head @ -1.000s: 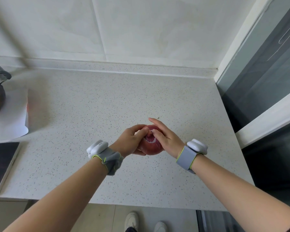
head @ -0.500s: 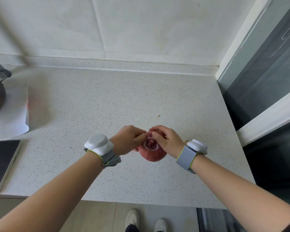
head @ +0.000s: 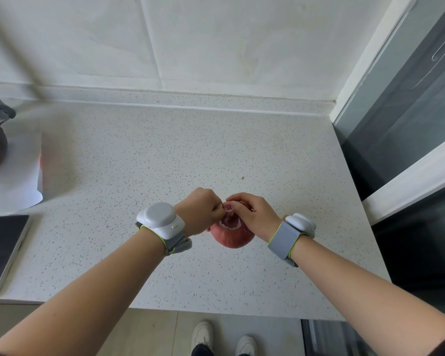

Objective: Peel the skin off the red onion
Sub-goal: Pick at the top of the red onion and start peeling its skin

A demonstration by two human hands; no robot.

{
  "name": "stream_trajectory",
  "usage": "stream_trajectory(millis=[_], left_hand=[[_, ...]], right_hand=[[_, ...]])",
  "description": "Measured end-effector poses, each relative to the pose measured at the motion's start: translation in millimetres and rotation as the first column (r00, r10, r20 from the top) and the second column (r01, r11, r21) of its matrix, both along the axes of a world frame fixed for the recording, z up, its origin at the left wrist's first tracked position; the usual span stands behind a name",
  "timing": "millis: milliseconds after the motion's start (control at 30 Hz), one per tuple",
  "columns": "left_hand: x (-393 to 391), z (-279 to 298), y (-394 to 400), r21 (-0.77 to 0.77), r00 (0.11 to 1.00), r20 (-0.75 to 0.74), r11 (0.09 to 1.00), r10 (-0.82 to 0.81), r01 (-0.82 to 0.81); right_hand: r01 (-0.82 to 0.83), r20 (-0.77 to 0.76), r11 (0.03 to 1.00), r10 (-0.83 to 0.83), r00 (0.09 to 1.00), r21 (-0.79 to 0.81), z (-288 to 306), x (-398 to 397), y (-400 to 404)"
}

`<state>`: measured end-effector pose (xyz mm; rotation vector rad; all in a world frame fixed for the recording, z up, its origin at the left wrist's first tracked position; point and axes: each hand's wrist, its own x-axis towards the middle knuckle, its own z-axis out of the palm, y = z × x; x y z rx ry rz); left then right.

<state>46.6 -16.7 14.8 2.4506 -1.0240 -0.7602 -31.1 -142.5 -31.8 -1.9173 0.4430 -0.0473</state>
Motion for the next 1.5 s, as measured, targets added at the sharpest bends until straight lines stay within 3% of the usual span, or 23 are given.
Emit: stream_trajectory(millis=[300,633,833,1033,1233,1367,1500], left_hand=[[-3,-1,4,-0.046,0.996,0.079,0.998,0.039,-0.035],[-22,-13,7,-0.311,0.936,0.007,0.890,0.351,-0.332],[-28,-17,3,-0.477,0.818,-0.132,0.688,0.559,-0.547],[-29,-22,-2,-0.504,0.667,-0.277,0.487,0.691,-0.713],[-40,-23,-5,-0.569,0.531,-0.358,0.272,0.768,-0.776],[-48,-17,-10,-0.568,0.404,-0.513,0.054,0.757,-0.821],[-45,-11,-15,-0.382,0.232,-0.745,-0.114,0.626,-0.917]], right_hand=[[0.024,0.011,0.999,-0.024,1.000,0.031,1,-1,0],[0.072,0.089,0.997,-0.074,0.993,0.025,4,-5,1],[0.183,0.136,0.979,-0.194,0.972,0.085,4,-6,4],[0.340,0.141,0.913,-0.376,0.916,0.226,0,-6,13],[0.480,0.006,0.771,-0.531,0.847,0.419,-4,-4,26],[0.543,-0.070,0.664,-0.599,0.798,0.514,-4,-1,37],[0.595,-0.141,0.547,-0.655,0.742,0.589,-4,3,48]])
